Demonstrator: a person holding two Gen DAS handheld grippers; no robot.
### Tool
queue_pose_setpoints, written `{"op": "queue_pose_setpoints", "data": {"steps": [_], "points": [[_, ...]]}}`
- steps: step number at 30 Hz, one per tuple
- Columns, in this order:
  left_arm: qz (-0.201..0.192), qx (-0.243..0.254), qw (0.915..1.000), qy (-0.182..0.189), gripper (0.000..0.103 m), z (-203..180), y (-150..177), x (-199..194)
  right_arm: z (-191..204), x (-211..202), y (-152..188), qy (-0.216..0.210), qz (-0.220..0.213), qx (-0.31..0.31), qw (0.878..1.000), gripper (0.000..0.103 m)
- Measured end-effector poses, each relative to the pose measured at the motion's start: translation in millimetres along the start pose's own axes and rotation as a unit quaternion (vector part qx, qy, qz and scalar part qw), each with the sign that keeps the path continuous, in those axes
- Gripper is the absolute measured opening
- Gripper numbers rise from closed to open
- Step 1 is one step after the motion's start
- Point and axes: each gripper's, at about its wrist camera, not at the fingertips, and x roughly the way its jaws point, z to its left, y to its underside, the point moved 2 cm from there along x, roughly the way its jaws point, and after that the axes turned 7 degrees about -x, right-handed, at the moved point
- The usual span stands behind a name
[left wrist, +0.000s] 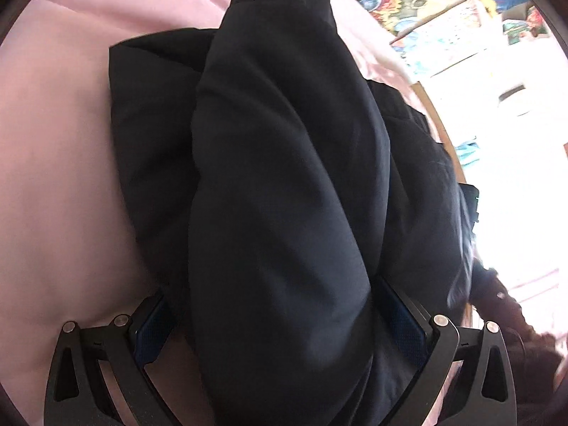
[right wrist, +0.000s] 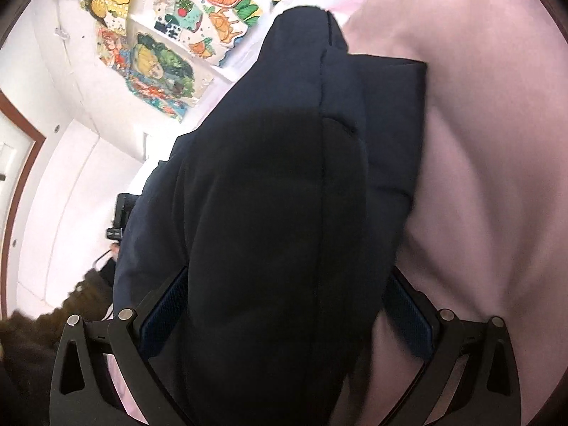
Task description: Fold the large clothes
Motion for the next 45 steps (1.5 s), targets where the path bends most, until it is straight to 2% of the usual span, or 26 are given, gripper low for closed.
{"op": "queue_pose_setpoints", "data": {"steps": [2, 4, 6, 8, 9, 10, 11, 12, 13, 15, 17, 21, 25, 29, 31, 32, 34, 37, 41, 43, 45], "points": [[-0.003, 0.009, 0.9999, 0.007, 0.103, -2.3, 0.1, 0.8, 0.8, 3.3, -1.9, -0.018, -0.009, -0.002, 1.000, 0.102], [0.001, 0.007, 1.0000, -0.005, 0.102, -8.6, 0.4, 5.4, 1.4, 8.1, -3.1, -0.026, -0.010, 0.001, 1.000, 0.102], [-0.008, 0.015, 0.9992, -0.035, 0.096, -20.2, 2.4, 6.9, 5.8, 10.7, -4.9, -0.029, -0.002, -0.002, 1.000, 0.102], [-0.027, 0.010, 0.9975, -0.065, 0.079, -29.3, 7.4, 3.5, 12.4, 10.3, -3.0, -0.016, -0.002, -0.005, 1.000, 0.101], [-0.034, 0.006, 0.9966, -0.075, 0.073, -32.5, 9.9, 1.3, 16.5, 8.9, -1.8, -0.012, -0.006, -0.006, 1.000, 0.095], [-0.044, -0.002, 0.9951, -0.089, 0.060, -37.8, 14.1, -2.7, 21.4, 4.7, 0.4, -0.006, -0.014, -0.006, 1.000, 0.091], [-0.049, -0.007, 0.9941, -0.097, 0.047, -41.8, 17.1, -5.3, 26.0, 0.1, 2.7, -0.002, -0.024, -0.004, 1.000, 0.080], [-0.058, -0.014, 0.9925, -0.107, 0.042, -48.5, 21.6, -9.9, 31.6, -5.4, 5.8, 0.000, -0.035, 0.002, 0.999, 0.069], [-0.064, -0.016, 0.9910, -0.117, 0.033, -55.6, 25.6, -13.3, 39.0, -10.4, 9.3, 0.003, -0.044, 0.005, 0.999, 0.065], [-0.084, 0.007, 0.9833, -0.161, 0.026, -78.3, 35.6, -20.0, 57.0, -17.9, 15.3, 0.020, -0.056, 0.002, 0.998, 0.049], [-0.107, 0.024, 0.9732, -0.202, 0.020, -103.4, 48.8, -27.1, 83.6, -31.0, 23.2, 0.045, -0.072, 0.001, 0.996, 0.040], [-0.146, 0.021, 0.9635, -0.223, 0.018, -146.0, 81.2, -60.7, 151.9, -59.5, 23.0, 0.108, -0.082, -0.020, 0.991, 0.031], [-0.141, 0.003, 0.9669, -0.212, 0.018, -191.1, 117.4, -120.7, 240.5, -117.7, 28.3, 0.134, -0.101, -0.039, 0.985, 0.031], [-0.140, 0.019, 0.9681, -0.207, 0.018, -222.4, 159.4, -179.6, 306.5, -176.2, 41.2, 0.160, -0.077, -0.065, 0.982, 0.030], [-0.150, 0.035, 0.9658, -0.209, 0.018, -235.8, 184.4, -199.0, 314.3, -201.3, 50.3, 0.162, -0.080, -0.062, 0.982, 0.030], [-0.148, 0.036, 0.9655, -0.211, 0.018, -252.4, 192.8, -185.6, 309.7, -210.5, 54.4, 0.161, -0.085, -0.059, 0.982, 0.030], [-0.139, 0.026, 0.9677, -0.209, 0.018, -253.3, 208.5, -186.5, 309.6, -220.4, 71.8, 0.155, -0.090, -0.036, 0.983, 0.031], [-0.120, 0.019, 0.9699, -0.211, 0.018, -241.9, 230.1, -177.0, 290.5, -200.5, 104.4, 0.157, -0.083, -0.013, 0.984, 0.031], [-0.112, 0.023, 0.9680, -0.223, 0.018, -204.4, 255.1, -144.7, 260.4, -163.0, 139.8, 0.153, -0.066, 0.020, 0.986, 0.031], [-0.118, 0.016, 0.9688, -0.217, 0.020, -191.3, 259.5, -126.9, 242.1, -143.6, 154.3, 0.163, -0.038, 0.041, 0.985, 0.032], [-0.103, 0.009, 0.9714, -0.214, 0.022, -177.2, 259.4, -117.9, 227.5, -132.8, 161.7, 0.177, -0.020, 0.052, 0.983, 0.034]]}}
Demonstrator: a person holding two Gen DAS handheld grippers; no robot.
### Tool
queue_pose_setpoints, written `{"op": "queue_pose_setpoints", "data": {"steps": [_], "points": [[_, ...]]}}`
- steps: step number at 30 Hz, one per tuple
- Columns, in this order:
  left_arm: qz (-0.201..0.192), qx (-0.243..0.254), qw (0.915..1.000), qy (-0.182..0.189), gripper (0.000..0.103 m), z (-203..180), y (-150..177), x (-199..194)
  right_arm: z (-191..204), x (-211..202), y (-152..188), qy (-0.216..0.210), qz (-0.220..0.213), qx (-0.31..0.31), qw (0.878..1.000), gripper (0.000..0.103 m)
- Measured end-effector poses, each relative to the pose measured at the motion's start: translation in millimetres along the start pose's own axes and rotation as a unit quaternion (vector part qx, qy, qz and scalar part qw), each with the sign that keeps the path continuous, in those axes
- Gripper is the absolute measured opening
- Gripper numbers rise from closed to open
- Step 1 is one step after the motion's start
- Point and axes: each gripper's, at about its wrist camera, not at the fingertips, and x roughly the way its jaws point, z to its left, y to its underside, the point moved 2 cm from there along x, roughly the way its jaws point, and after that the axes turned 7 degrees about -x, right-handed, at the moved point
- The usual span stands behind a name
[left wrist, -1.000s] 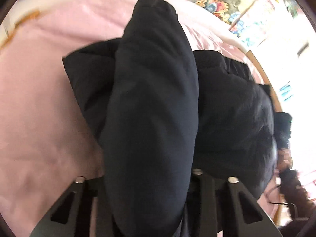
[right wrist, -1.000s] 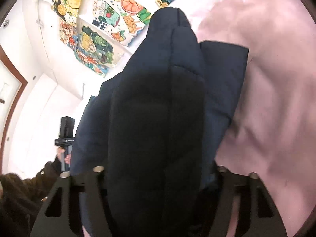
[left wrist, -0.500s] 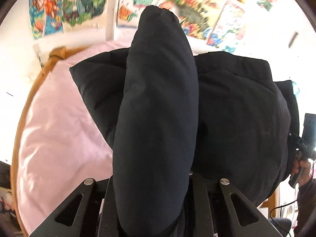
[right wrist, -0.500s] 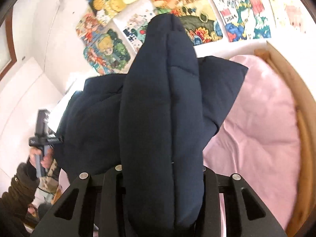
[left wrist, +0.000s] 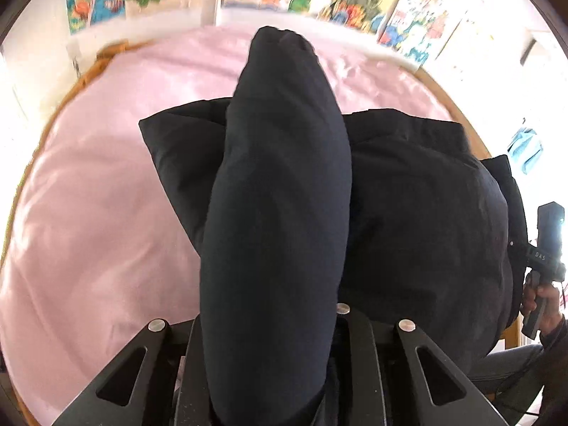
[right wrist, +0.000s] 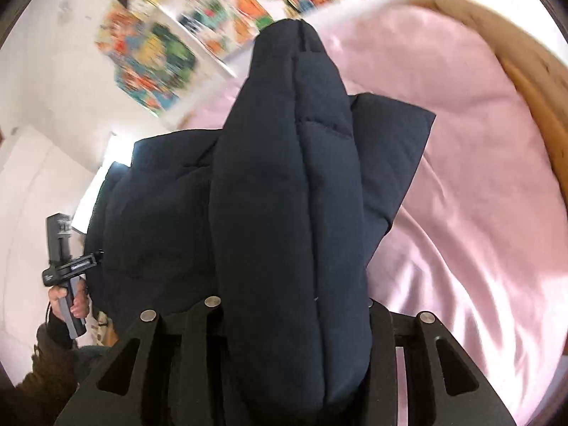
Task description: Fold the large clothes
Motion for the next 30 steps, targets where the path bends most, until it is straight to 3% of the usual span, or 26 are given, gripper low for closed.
{"op": "queue_pose_setpoints", "data": {"steps": [4, 9, 11, 13, 16, 19, 25, 28, 30], "points": [[-0.008, -0.010, 0.9997, 0.018, 0.030, 7.3, -0.9, 0.5, -17.1, 7.7, -2.4, 0.005, -0.002, 0.010, 1.000, 0.042], [-0.014, -0.032, 0.9994, 0.007, 0.051, 32.7, -13.7, 1.2, -33.2, 15.3, 2.9, 0.027, 0.007, 0.024, 0.999, 0.064], [-0.010, -0.047, 0.9988, -0.003, 0.070, 23.9, -14.1, 5.2, -40.4, 15.6, 10.8, 0.037, 0.010, 0.036, 0.999, 0.072], [-0.016, -0.071, 0.9972, -0.015, 0.077, 27.6, -11.2, 1.5, -47.2, 14.7, 14.4, 0.053, 0.007, 0.049, 0.997, 0.081], [-0.029, -0.104, 0.9940, -0.018, 0.082, 43.4, -4.9, -13.3, -49.0, 13.9, 17.4, 0.087, 0.006, 0.054, 0.995, 0.085], [-0.067, -0.126, 0.9892, -0.033, 0.089, 44.4, -5.8, -36.8, -45.0, -1.3, 18.5, 0.149, -0.001, 0.042, 0.988, 0.091], [-0.184, -0.091, 0.9741, -0.095, 0.100, 24.5, 7.5, -89.0, -11.4, -45.2, 20.1, 0.249, -0.072, -0.017, 0.966, 0.101], [-0.222, -0.073, 0.9666, -0.106, 0.101, 35.7, 2.8, -115.0, 10.9, -62.4, 29.1, 0.254, -0.119, -0.022, 0.960, 0.101], [-0.233, -0.061, 0.9646, -0.107, 0.102, 27.3, 16.5, -124.7, 24.4, -72.7, 43.1, 0.246, -0.148, -0.020, 0.958, 0.101]]}}
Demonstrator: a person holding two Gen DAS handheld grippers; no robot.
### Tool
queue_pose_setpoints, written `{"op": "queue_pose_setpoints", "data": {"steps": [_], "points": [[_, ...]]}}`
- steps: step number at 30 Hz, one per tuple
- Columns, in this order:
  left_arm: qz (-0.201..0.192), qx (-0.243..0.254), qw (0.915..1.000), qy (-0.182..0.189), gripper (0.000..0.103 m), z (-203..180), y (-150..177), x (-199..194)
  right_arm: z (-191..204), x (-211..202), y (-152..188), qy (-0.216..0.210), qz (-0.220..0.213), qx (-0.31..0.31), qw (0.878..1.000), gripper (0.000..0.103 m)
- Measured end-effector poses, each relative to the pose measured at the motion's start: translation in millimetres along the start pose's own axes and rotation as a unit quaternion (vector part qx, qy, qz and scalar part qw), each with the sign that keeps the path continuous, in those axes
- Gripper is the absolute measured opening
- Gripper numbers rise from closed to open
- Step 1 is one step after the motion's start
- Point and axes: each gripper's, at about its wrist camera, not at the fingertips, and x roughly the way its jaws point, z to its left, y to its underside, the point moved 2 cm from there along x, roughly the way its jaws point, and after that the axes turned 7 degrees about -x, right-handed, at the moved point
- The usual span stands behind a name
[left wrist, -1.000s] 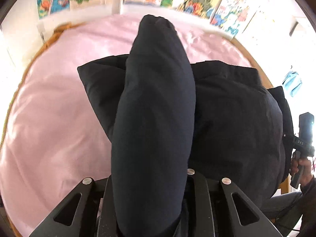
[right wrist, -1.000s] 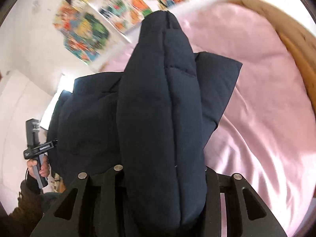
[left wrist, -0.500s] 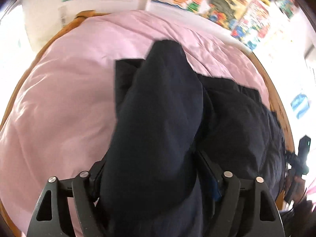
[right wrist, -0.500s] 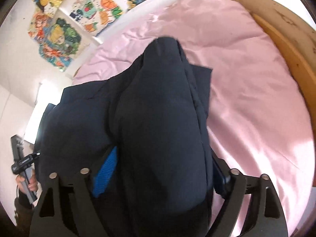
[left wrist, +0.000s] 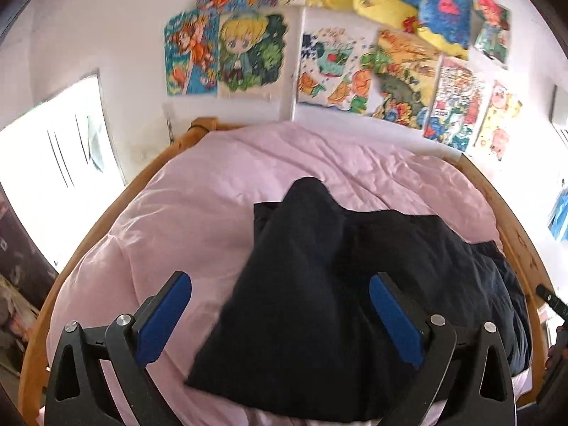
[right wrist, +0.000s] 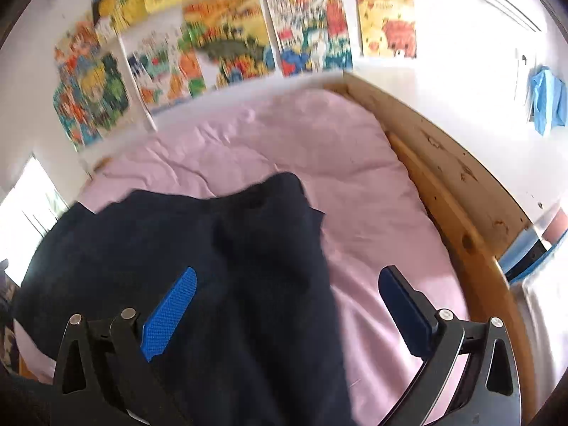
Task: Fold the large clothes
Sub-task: 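Release the jacket bundle and pull both grippers back from it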
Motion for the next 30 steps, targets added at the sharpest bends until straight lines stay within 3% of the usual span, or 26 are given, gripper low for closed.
{"op": "queue_pose_setpoints", "data": {"steps": [5, 10, 14, 23, 30], "points": [[-0.032, -0.007, 0.9993, 0.015, 0.102, -22.6, 16.5, -23.2, 27.8, -36.9, 19.7, -0.014, -0.057, -0.006, 0.998, 0.101], [-0.073, -0.034, 0.9963, 0.030, 0.102, -20.6, 44.9, -50.3, 58.1, -70.4, 41.4, -0.019, -0.095, -0.052, 0.994, 0.101], [-0.099, -0.026, 0.9942, 0.031, 0.103, -22.6, 65.7, -68.8, 77.3, -100.1, 56.6, -0.024, -0.123, -0.075, 0.989, 0.101], [-0.092, -0.006, 0.9944, 0.050, 0.103, -20.8, 113.7, -100.7, 100.3, -173.2, 104.1, -0.033, -0.167, -0.094, 0.981, 0.101], [-0.116, 0.033, 0.9922, 0.030, 0.103, -20.0, 128.0, -137.2, 106.7, -208.9, 132.6, -0.032, -0.178, -0.103, 0.978, 0.101]]}}
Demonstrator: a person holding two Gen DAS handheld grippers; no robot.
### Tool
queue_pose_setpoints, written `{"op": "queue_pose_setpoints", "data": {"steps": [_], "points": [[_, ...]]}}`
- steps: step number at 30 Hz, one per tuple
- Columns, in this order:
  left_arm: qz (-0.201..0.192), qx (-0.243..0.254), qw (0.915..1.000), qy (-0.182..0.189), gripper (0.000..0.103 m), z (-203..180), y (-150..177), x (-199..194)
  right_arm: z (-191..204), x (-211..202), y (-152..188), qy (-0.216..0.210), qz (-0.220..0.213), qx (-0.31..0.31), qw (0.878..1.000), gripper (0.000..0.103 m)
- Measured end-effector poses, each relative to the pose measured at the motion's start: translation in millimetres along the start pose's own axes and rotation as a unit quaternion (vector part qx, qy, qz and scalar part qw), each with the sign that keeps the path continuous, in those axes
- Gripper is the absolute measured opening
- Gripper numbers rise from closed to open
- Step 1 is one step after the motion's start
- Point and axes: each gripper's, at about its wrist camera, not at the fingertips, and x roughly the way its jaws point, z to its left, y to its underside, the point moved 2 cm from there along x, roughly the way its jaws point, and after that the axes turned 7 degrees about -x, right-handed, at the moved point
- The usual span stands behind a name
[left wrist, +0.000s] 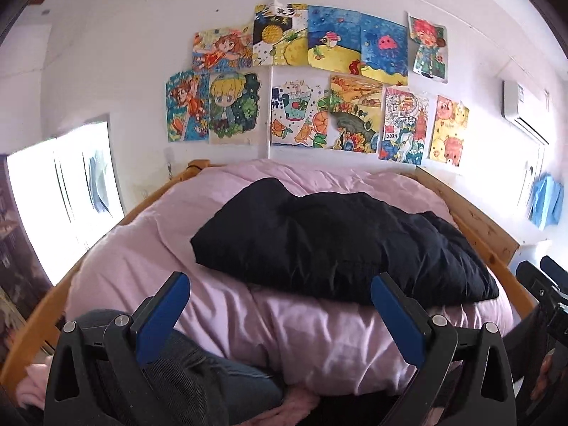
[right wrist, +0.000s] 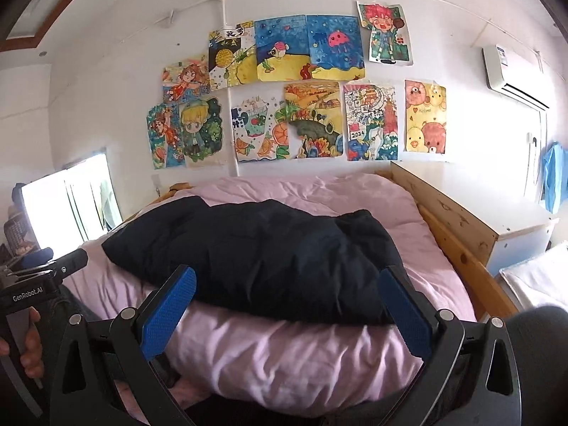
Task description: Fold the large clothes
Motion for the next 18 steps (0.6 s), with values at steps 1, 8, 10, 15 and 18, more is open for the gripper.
{"op": "queue_pose_setpoints", "data": {"steps": [1, 8, 10, 15, 18], "points": [[0.001, 0.002, 1.0000, 0.001, 0.103, 0.6, 0.2, -3.8, 0.3, -3.7, 2.7, 0.000, 0.001, 0.001, 1.000, 0.101], [-0.002, 0.039, 0.9992, 0.001, 0.103, -3.8, 16.4, -25.8, 3.9, -19.5, 16.1, -0.015, 0.002, -0.003, 1.000, 0.101], [-0.007, 0.050, 0.9987, -0.003, 0.103, -5.6, 24.5, -28.5, 7.3, -27.0, 19.4, -0.017, -0.009, -0.015, 1.000, 0.101], [-0.008, 0.050, 0.9987, -0.005, 0.103, -0.8, 35.5, -34.9, 17.0, -45.3, 22.1, -0.009, -0.038, -0.037, 0.999, 0.101], [-0.025, 0.036, 0.9991, 0.000, 0.103, 5.4, 33.7, -42.0, 22.7, -48.0, 22.8, -0.015, -0.041, -0.044, 0.998, 0.101]]}}
